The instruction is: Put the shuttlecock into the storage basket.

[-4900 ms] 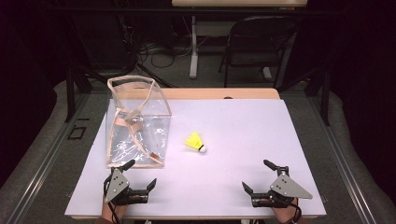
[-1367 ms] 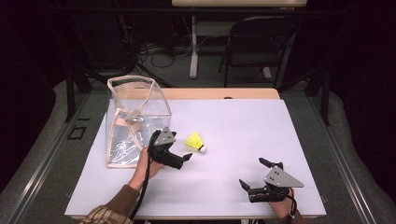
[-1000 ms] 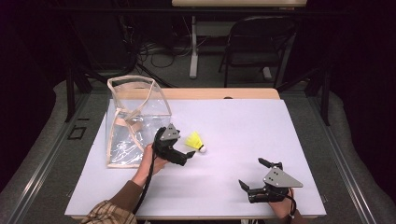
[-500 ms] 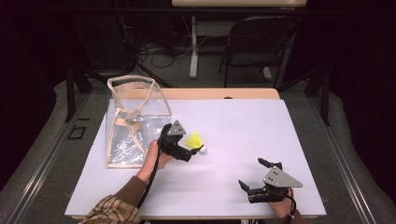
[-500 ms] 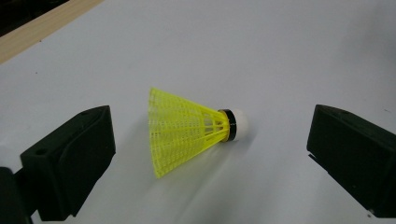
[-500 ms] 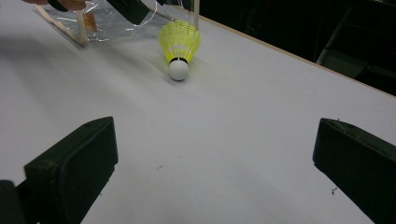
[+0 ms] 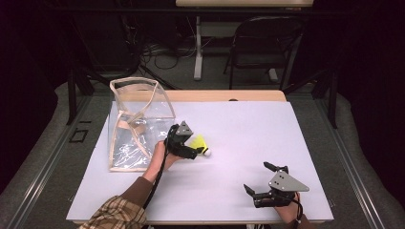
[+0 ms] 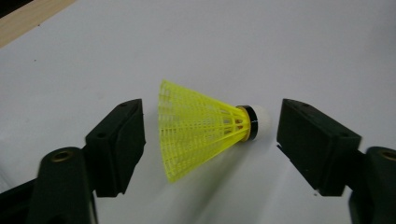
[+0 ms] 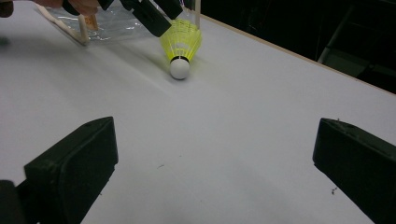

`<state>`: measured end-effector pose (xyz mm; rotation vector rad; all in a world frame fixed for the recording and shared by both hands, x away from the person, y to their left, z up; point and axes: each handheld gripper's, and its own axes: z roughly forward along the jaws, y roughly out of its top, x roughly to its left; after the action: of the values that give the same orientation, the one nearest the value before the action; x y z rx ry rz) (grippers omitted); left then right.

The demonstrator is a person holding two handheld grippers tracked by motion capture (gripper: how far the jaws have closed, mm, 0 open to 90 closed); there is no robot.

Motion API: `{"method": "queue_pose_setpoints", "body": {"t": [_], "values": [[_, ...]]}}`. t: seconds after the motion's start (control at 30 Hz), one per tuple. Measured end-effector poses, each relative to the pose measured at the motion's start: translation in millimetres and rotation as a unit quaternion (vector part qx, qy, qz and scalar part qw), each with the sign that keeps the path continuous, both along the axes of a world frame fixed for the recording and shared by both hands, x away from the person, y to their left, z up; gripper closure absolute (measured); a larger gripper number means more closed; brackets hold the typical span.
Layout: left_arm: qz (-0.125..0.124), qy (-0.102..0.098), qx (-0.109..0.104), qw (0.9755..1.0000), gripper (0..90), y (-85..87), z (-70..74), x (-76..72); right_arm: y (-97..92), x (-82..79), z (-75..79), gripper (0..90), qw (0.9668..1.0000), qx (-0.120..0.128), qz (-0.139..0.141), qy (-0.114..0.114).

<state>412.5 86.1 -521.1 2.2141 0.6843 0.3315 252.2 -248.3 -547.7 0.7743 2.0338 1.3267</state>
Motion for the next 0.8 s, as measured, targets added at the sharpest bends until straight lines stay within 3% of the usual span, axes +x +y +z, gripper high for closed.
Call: {"method": "queue_pose_setpoints", "body": {"t": [0.07, 0.43, 0.63, 0.8], "values": [[0.001, 0.006, 0.003, 1.0, 35.2, 0.0, -2.2, 1.7, 0.2, -0.1, 0.0, 0.0, 1.0, -0.001, 0.0, 0.001], [-0.005, 0.018, 0.008, 0.9998, 57.1, 1.2, -7.6, 7.1, 0.0, 0.2, -0.3, 0.0, 1.0, -0.001, 0.0, 0.002], [-0.01, 0.015, 0.004, 0.9998, 68.5, 3.4, -7.6, 8.2, 0.1, 0.0, -0.2, 0.0, 1.0, -0.002, 0.0, 0.002], [-0.033, 0.013, -0.003, 0.9994, 77.9, 5.9, -3.4, 6.9, -0.1, 0.1, -0.2, 0.0, 1.0, -0.002, 0.0, 0.002]]}}
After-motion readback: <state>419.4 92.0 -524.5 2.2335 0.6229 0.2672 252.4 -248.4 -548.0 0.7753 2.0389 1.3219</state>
